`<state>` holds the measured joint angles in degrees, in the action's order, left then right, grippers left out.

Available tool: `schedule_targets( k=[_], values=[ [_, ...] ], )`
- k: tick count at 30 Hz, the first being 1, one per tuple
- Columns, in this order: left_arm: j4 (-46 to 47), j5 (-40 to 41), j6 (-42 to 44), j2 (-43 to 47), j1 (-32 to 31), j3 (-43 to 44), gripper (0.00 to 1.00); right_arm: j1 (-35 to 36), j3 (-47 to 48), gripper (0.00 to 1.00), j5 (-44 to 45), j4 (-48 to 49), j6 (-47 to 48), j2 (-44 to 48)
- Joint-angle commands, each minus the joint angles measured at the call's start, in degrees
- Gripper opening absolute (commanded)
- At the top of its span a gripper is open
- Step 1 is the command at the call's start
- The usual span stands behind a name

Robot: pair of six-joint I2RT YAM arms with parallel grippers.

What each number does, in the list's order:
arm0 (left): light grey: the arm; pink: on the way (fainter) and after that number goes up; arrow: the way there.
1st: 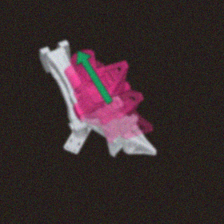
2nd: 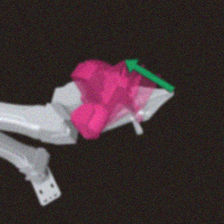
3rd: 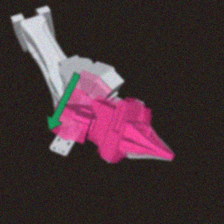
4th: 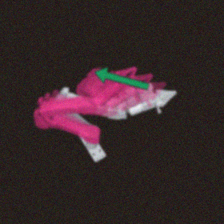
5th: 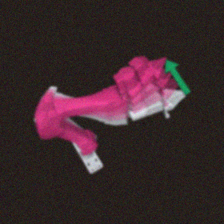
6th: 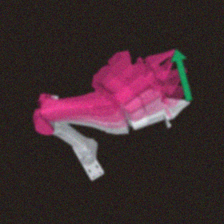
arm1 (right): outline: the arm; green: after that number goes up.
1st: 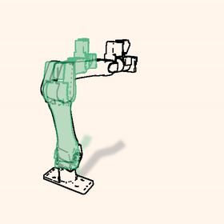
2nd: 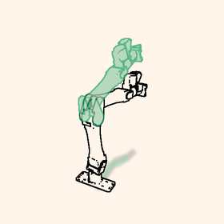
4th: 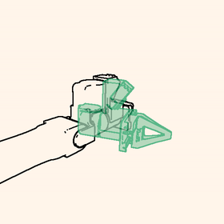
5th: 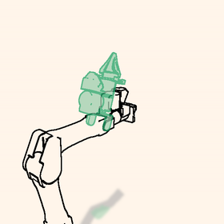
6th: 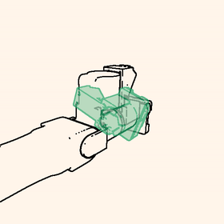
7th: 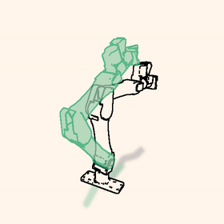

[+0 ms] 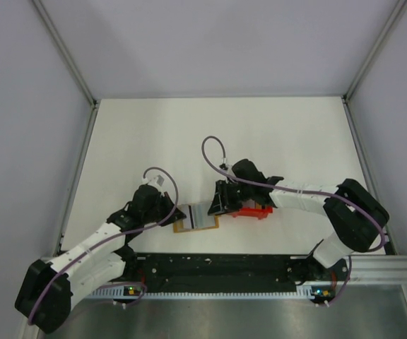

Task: Put the credit cards into the card holder
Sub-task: Insert the credit card into the card holder.

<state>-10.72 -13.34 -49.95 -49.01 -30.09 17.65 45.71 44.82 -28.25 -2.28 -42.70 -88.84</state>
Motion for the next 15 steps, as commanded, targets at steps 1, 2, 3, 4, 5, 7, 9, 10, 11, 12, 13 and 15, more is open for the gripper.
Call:
schedule_targets(
  k=[1,2,3,4,5,7,9,10,11,12,13,15],
  values=[
    [4.1,1.1,2.1,-0.1,0.2,0.9,0.0,0.3,2.5,0.41,0.8,1.8,1.2,-1.7],
    [5.5,1.0,2.1,-0.1,0.2,0.5,0.0,0.3,2.5,0.41,0.9,1.8,1.2,-2.0],
    [6.8,0.6,2.1,-0.3,0.2,0.0,0.0,0.3,2.6,0.41,1.1,1.9,1.2,-2.3],
    [7.9,0.3,2.2,-0.5,0.2,-0.2,0.0,0.3,2.7,0.4,1.3,1.6,1.3,-2.6],
    [8.9,-0.2,2.2,-0.7,0.2,-0.3,0.0,0.3,2.9,0.4,1.6,1.4,1.5,-2.8],
    [9.8,-0.9,2.3,-1.4,0.2,-0.3,0.0,0.7,3.7,0.38,4.2,-1.2,2.4,-2.7],
    [9.8,-0.9,2.4,-2.1,0.2,-0.2,0.0,0.8,4.8,0.37,9.4,-6.2,3.8,-2.0],
    [9.7,-1.1,2.4,-2.4,0.3,-0.3,0.0,0.8,5.3,0.37,12.1,-8.9,5.0,-1.5],
    [9.8,-1.2,2.5,-2.7,0.3,-0.4,0.0,0.7,5.5,0.37,14.7,-11.3,6.1,-0.9],
    [9.7,-1.3,2.4,-2.8,0.2,-0.5,0.0,0.8,5.4,0.37,17.6,-13.0,6.9,0.1],
    [9.5,-1.3,2.6,-2.8,0.2,-0.6,0.0,0.8,4.9,0.37,18.6,-13.8,8.1,1.2],
    [9.4,-1.4,2.8,-2.7,0.3,-0.8,0.0,0.6,4.1,0.37,20.1,-15.7,9.9,3.0]
  ],
)
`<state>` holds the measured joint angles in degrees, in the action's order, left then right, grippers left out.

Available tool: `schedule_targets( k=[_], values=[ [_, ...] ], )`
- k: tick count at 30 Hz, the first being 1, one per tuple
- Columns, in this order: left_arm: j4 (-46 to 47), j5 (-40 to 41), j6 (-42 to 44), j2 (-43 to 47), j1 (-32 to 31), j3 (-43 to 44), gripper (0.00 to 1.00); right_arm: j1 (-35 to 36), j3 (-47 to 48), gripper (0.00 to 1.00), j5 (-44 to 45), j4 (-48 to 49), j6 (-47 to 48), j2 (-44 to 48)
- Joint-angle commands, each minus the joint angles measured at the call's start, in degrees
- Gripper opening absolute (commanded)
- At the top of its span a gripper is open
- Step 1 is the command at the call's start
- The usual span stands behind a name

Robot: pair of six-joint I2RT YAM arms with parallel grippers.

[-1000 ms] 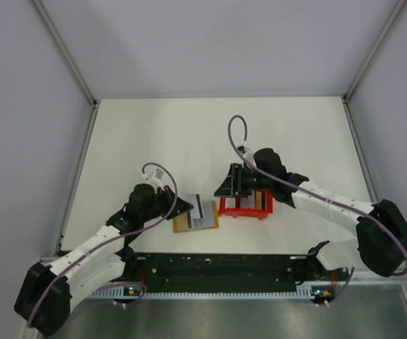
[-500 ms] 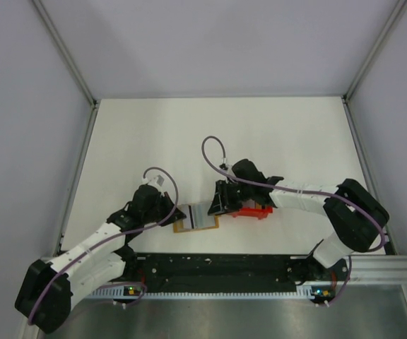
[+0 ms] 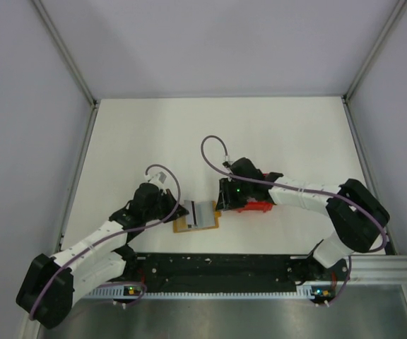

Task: Put the credit cards into the card holder
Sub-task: Insert the credit card into the card holder.

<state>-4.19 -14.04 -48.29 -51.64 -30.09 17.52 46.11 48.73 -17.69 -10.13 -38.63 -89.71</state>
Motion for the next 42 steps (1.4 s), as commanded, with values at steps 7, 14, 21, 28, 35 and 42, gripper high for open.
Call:
schedule_targets(
  k=[7,14,21,28,35,42],
  values=[
    [2.6,-1.3,1.8,0.0,0.2,-0.6,0.0,-4.1,-3.7,0.37,13.5,-11.8,7.3,9.5],
    [0.1,0.6,1.3,-0.5,0.2,-0.6,0.0,0.5,0.4,0.38,7.1,-4.4,6.9,11.8],
    [0.8,1.4,-0.6,-0.7,0.3,-1.5,0.0,3.2,1.4,0.38,1.2,6.2,2.1,1.6],
    [6.3,1.5,-2.3,-0.6,0.3,-4.8,0.0,3.3,3.1,0.38,-2.4,8.6,2.6,-5.3],
    [8.9,-0.2,-1.3,1.1,0.4,-5.5,0.0,3.2,3.3,0.38,-0.8,6.9,2.5,-8.9],
    [6.5,0.9,-1.5,2.8,0.6,-4.4,0.0,3.3,3.1,0.38,1.2,5.1,2.5,-10.0]
  ],
)
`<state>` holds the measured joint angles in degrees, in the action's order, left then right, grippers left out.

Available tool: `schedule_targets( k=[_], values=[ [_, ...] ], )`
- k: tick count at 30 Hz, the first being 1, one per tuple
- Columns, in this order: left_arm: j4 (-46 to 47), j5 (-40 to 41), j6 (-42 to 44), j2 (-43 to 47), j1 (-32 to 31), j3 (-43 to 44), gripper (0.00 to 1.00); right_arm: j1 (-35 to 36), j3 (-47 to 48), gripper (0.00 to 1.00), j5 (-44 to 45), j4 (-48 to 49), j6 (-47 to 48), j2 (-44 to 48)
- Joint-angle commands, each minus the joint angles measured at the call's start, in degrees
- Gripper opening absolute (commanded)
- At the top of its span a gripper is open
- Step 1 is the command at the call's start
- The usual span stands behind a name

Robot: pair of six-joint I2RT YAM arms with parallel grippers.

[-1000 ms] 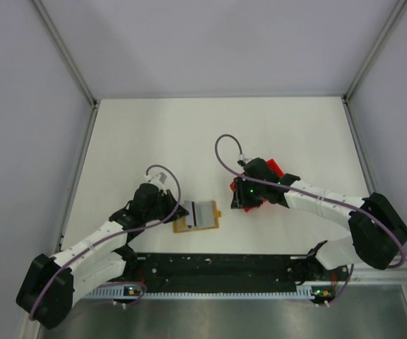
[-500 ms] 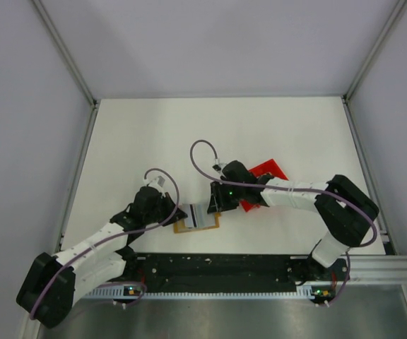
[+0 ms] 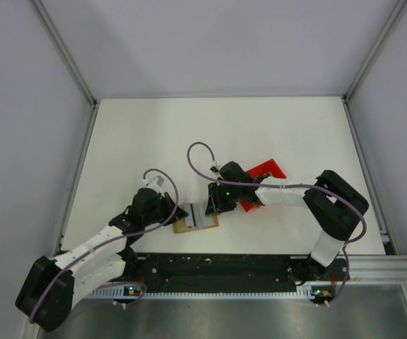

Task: Put the credit cards into the card holder
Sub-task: Insert the credit card into the card holder.

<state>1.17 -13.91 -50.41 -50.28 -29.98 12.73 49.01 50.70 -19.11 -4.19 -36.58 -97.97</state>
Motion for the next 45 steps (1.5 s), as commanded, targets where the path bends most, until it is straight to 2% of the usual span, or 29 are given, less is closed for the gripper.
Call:
schedule_targets(
  k=[1,8,12,22,34,41,45],
  values=[
    [1.5,0.5,0.7,1.7,0.4,0.5,0.0,0.4,1.2,0.38,2.9,-0.9,0.5,-1.8],
    [-5.4,2.2,2.1,3.1,0.6,3.9,0.0,0.3,1.7,0.38,3.2,-1.8,0.8,-2.0],
    [-5.1,2.2,2.0,2.7,0.8,3.7,0.0,0.4,2.1,0.38,3.3,-2.6,1.1,-1.9],
    [8.9,-1.0,-5.9,-0.1,1.8,-3.8,0.0,0.3,2.5,0.38,3.2,-3.3,1.2,-1.7],
    [4.5,0.0,-6.2,-0.7,1.9,-4.2,0.0,0.3,2.5,0.38,3.8,-4.0,1.2,-1.8],
    [-0.4,-1.6,-1.7,-0.5,2.0,-3.2,0.0,0.3,2.7,0.38,3.9,-4.3,1.2,-2.1],
    [1.7,-2.8,-1.0,-0.9,1.9,-4.2,0.0,0.4,2.8,0.38,3.9,-4.3,1.2,-2.2]
  ],
)
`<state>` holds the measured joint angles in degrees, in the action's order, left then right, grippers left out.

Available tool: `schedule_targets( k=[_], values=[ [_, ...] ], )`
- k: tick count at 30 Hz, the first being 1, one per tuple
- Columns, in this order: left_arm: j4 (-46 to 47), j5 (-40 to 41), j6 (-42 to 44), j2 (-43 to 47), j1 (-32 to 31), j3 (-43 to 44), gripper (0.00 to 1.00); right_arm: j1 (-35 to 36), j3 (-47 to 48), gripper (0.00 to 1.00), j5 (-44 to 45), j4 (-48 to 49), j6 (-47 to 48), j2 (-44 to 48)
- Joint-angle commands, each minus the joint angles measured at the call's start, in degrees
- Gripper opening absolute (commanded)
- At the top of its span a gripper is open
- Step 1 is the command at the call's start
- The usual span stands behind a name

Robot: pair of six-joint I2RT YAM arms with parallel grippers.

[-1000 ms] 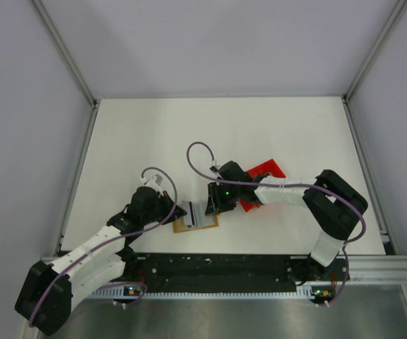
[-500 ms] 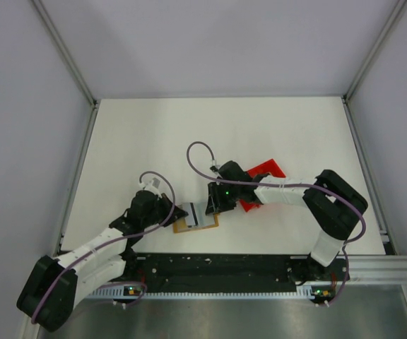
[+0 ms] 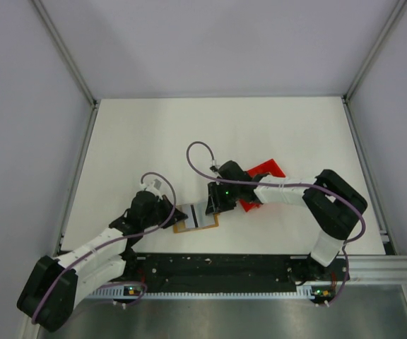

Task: Put the credit cards into the card holder
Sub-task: Insert the credit card into the card holder.

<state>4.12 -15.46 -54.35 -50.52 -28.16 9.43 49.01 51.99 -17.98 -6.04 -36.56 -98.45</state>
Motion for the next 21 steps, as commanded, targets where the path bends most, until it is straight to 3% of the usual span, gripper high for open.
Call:
schedule_targets(
  k=[1,10,21],
  values=[
    [-0.6,-1.7,3.2,-1.0,0.1,-0.9,0.0,0.4,1.6,0.38,2.7,-2.5,1.0,-1.8],
    [6.5,2.0,-1.3,-1.1,0.0,-4.6,0.0,0.4,2.2,0.38,2.2,-2.7,1.0,-2.2],
    [8.2,3.6,2.1,-2.6,0.0,-2.8,0.0,0.3,2.2,0.38,2.2,-3.2,1.0,-3.3]
  ],
)
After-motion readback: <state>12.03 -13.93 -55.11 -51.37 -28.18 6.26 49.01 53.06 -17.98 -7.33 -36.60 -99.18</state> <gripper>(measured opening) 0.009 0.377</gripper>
